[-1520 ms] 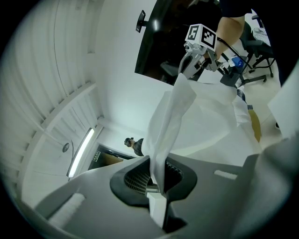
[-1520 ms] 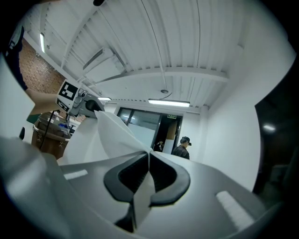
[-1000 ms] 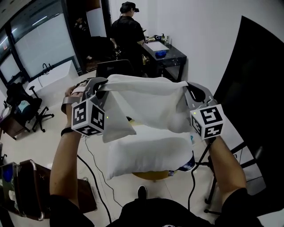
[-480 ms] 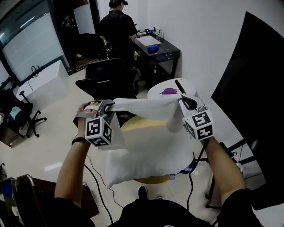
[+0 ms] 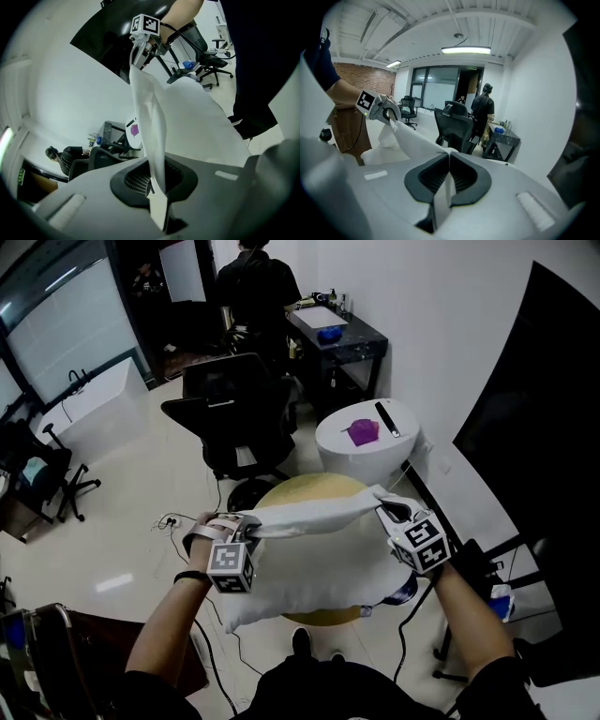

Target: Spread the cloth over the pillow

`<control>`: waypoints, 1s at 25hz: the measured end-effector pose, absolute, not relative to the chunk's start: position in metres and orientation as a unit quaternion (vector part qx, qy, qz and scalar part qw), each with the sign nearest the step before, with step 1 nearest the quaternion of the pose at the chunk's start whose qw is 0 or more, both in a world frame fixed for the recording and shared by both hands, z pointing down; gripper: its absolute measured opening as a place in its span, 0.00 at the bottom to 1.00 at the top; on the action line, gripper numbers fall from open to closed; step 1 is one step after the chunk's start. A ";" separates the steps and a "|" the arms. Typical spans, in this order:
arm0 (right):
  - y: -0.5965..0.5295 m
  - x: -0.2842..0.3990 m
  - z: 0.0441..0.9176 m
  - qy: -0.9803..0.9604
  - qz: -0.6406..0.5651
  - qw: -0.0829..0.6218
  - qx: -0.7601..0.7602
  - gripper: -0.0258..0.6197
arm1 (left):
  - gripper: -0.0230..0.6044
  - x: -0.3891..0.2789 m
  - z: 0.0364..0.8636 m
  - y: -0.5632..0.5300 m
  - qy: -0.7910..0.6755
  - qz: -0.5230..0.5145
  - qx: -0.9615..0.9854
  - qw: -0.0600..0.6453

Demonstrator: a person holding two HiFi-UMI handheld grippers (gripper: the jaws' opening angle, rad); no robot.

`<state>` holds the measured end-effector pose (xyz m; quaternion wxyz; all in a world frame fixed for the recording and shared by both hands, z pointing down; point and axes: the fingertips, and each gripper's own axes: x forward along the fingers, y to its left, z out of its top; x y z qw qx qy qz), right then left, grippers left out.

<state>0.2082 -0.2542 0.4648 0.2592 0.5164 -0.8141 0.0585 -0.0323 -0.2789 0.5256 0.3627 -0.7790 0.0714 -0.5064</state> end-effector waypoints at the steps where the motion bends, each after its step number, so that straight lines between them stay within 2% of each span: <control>1: -0.249 0.208 0.472 -0.817 0.068 0.262 0.509 0.06 | 0.04 -0.032 0.534 -0.272 0.063 -0.509 -0.781 0.357; 15: -0.177 0.204 0.575 -0.826 0.154 0.337 0.424 0.06 | 0.07 -0.042 0.634 -0.178 -0.004 -0.548 -0.795 0.259; 22: -0.168 0.202 0.596 -0.817 0.152 0.342 0.438 0.06 | 0.34 -0.048 0.636 -0.155 -0.002 -0.543 -0.818 0.190; 25: -0.166 0.202 0.596 -0.814 0.145 0.344 0.444 0.06 | 0.40 -0.052 0.618 -0.154 0.024 -0.537 -0.824 0.180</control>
